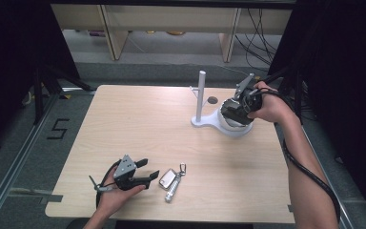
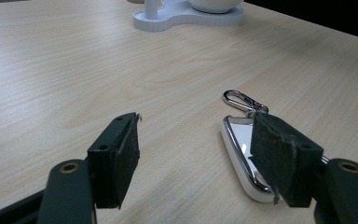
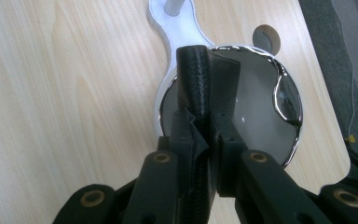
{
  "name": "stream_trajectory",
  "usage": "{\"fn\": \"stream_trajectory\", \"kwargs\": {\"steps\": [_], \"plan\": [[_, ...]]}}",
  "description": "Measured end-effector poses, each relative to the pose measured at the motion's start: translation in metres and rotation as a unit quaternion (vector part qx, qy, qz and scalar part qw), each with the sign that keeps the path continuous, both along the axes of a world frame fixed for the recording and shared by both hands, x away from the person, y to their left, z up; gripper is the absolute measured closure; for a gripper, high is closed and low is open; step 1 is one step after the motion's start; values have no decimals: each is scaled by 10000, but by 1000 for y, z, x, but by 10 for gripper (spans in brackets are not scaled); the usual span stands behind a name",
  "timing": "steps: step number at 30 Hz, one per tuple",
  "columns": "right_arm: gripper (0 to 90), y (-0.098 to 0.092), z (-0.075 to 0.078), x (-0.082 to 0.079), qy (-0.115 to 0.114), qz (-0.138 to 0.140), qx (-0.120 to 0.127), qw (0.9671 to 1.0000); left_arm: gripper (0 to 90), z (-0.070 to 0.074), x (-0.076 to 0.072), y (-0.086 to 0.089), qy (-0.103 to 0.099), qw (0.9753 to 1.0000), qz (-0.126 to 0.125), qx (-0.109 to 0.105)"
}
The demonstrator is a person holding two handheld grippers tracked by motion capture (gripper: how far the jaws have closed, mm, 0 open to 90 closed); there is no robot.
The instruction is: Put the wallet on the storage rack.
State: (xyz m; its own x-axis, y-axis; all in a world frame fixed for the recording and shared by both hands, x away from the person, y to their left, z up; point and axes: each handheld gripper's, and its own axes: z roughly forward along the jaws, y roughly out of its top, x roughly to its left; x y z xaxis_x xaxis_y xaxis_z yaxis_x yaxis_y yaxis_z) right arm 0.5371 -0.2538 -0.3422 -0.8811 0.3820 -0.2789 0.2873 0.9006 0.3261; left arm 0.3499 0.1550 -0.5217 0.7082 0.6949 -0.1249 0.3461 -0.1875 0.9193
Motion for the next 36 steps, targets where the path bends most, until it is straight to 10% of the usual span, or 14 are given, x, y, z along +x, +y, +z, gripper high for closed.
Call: {"fn": "stream_trajectory", "kwargs": {"steps": [24,31,36], "plan": [[786,-1,-16,13,66,-149,107,9998,319,0,0,0,10,10000,-1,1],[672,-3,-12,21,-357,-640,100,9973,319,0,0,0,11,10000,1,11],[607,-8,-11,24,-937,-1179,63,9886,318,0,0,0,11,10000,-8,-12]]}}
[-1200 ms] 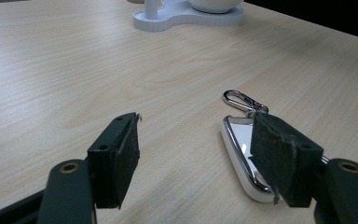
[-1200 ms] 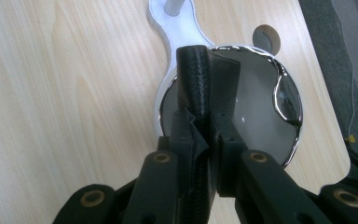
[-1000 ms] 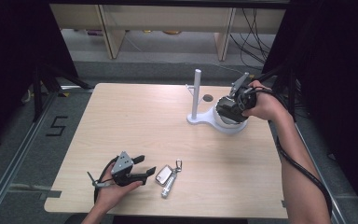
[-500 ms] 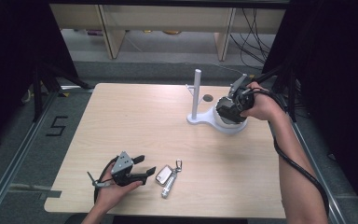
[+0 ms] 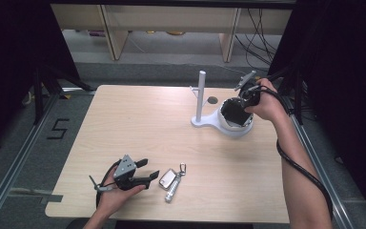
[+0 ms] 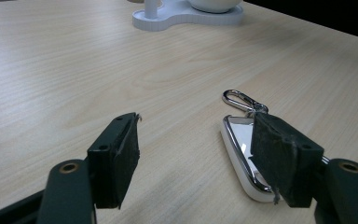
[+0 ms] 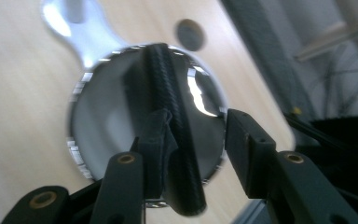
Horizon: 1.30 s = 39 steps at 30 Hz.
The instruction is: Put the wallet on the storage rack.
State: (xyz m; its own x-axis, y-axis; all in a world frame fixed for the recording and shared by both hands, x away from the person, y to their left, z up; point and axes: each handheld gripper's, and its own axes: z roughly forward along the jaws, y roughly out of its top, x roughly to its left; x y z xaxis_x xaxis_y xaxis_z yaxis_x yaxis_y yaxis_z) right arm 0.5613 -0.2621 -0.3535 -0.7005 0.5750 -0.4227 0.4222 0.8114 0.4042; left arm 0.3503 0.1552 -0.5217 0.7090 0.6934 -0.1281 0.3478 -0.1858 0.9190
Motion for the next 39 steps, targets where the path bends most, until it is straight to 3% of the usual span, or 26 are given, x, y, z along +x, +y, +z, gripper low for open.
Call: {"fn": "stream_trajectory", "kwargs": {"steps": [4,5,6,8,10,19,25,31,33,39], "plan": [[601,-6,2,0,-353,-264,24,9990,318,0,0,0,0,10000,-1,5],[602,-8,2,-2,-362,-416,42,9985,318,0,-1,0,15,10000,26,43],[609,-9,2,-1,-335,-326,52,9989,318,0,-1,0,20,10000,26,58],[646,-11,3,-4,-362,-401,63,9985,318,0,-1,-1,21,10000,21,76],[666,-13,2,-7,-289,-533,270,9978,318,1,-1,-1,22,10000,27,88],[761,-23,3,-23,-418,-603,412,9965,318,0,-1,0,11,10000,22,59],[890,-31,1,-40,-238,-562,563,9965,320,1,0,0,45,9999,49,84],[900,-39,-10,-60,-88,-627,754,9951,328,0,1,-2,77,9999,33,77],[900,-40,-15,-67,-44,-694,861,9939,331,0,2,-2,85,9999,28,106],[843,-46,-37,-92,-45,-1002,1393,9852,330,0,2,-4,82,9999,39,81]]}}
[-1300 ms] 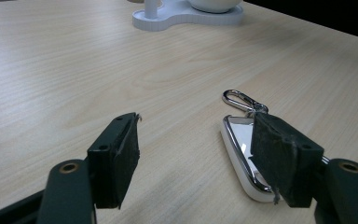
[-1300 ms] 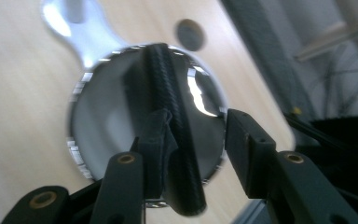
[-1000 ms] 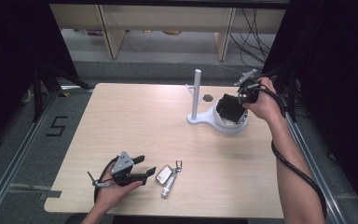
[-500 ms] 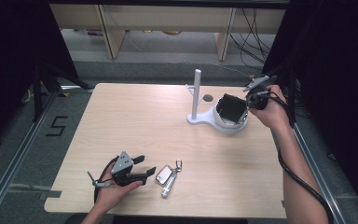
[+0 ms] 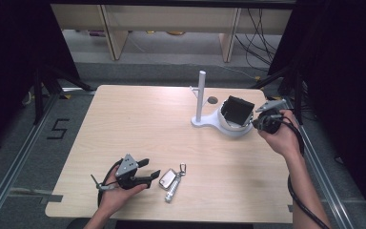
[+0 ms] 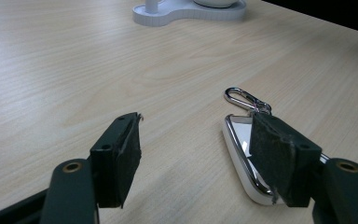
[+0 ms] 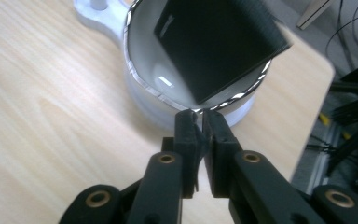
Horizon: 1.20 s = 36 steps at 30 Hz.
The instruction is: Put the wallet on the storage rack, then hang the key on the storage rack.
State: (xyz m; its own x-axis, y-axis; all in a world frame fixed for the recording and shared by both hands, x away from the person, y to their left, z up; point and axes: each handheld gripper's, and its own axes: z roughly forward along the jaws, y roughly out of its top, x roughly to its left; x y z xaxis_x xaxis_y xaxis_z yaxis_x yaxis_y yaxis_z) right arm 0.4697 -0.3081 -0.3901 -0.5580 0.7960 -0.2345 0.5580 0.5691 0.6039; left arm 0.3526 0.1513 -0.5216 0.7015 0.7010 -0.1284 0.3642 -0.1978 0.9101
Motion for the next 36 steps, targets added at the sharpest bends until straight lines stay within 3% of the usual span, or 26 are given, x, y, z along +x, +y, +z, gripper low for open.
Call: {"fn": "stream_trajectory", "kwargs": {"steps": [5,11,16,19,21,22,23,24,26,27,28,31,36], "plan": [[799,1,-22,-18,102,-183,291,9994,330,0,0,1,-5,10000,16,6],[747,2,-41,-38,180,-186,315,9992,328,1,-1,0,-22,10000,36,24],[697,7,-56,-53,237,-260,502,9981,329,0,-1,0,-20,10000,81,-30],[676,9,-64,-58,287,-362,720,9963,331,0,-1,0,11,9999,78,-99],[672,9,-69,-60,349,-548,1001,9929,333,1,-2,-1,41,9999,104,-53],[668,9,-72,-61,309,-576,1024,9926,334,1,-2,-2,64,9999,114,-87],[665,11,-73,-62,408,-637,1057,9915,336,2,-2,-2,56,9999,115,-87],[663,11,-74,-62,395,-612,982,9925,341,2,-2,-3,45,9998,92,-179],[660,13,-74,-64,460,-595,1029,9918,358,6,-3,-4,62,9998,36,-174],[657,12,-73,-64,391,-553,941,9933,372,9,-3,-5,58,9999,34,-150],[656,14,-73,-65,482,-611,1012,9918,381,12,-2,-7,96,9997,16,-202],[655,15,-72,-67,524,-580,984,9921,424,21,0,-12,278,9996,-35,-101],[654,18,-70,-68,522,-514,987,9924,476,36,9,-30,651,9974,-258,192]]}}
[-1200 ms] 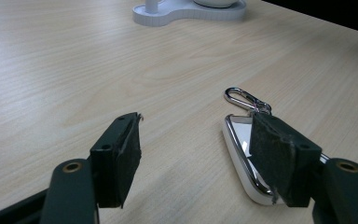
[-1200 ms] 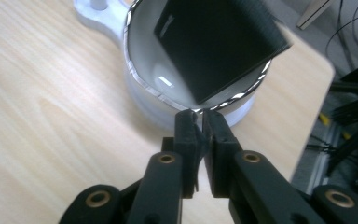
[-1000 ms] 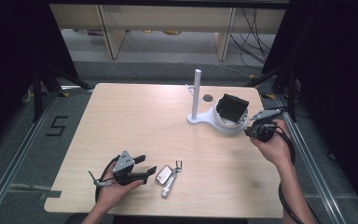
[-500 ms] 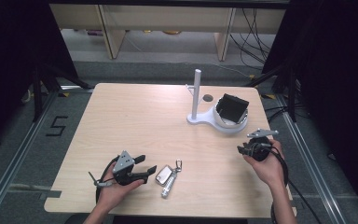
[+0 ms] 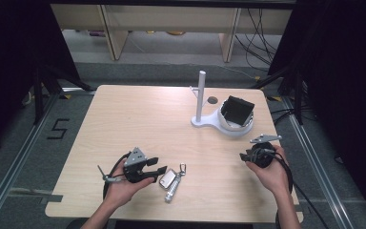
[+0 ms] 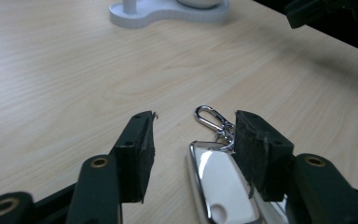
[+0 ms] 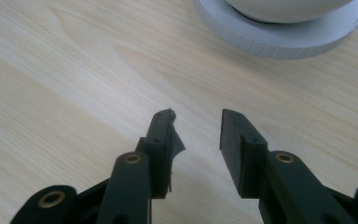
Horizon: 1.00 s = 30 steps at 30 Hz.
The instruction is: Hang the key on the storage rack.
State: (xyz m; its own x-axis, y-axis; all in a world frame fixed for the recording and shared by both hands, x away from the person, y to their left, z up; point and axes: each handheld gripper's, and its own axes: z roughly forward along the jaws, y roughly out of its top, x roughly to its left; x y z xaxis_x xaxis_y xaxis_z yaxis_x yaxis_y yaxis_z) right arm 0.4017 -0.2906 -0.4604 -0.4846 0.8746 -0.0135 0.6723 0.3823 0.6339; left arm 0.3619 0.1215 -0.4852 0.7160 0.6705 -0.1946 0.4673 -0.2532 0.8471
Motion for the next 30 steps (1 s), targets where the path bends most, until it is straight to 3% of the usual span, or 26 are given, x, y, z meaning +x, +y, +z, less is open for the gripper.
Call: {"fn": "stream_trajectory", "kwargs": {"steps": [3,6,9,15,19,20,24,25,27,30], "plan": [[654,0,-1,0,30,43,38,10000,483,5,8,-15,302,9989,-142,332],[653,-1,-1,1,178,83,74,9998,487,9,12,-28,463,9957,-370,708],[652,-1,-1,0,157,70,77,9998,489,8,17,-41,591,9926,-508,928],[649,-1,-1,-1,158,70,95,9998,497,2,24,-58,699,9884,-636,1189],[648,-1,-3,0,51,119,5,9999,502,-2,27,-65,818,9841,-808,1355],[649,0,-2,0,72,119,12,9999,503,-3,27,-66,827,9849,-764,1316],[648,0,-1,0,144,56,52,9999,504,-4,28,-67,853,9836,-810,1369],[647,0,-1,-1,155,44,51,9999,504,-2,30,-65,833,9790,-959,1597],[646,-1,-3,0,94,122,-4,9999,506,-2,31,-67,834,9784,-970,1624],[644,1,-2,0,168,76,42,9998,507,-1,32,-71,892,9744,-1023,1792]]}}
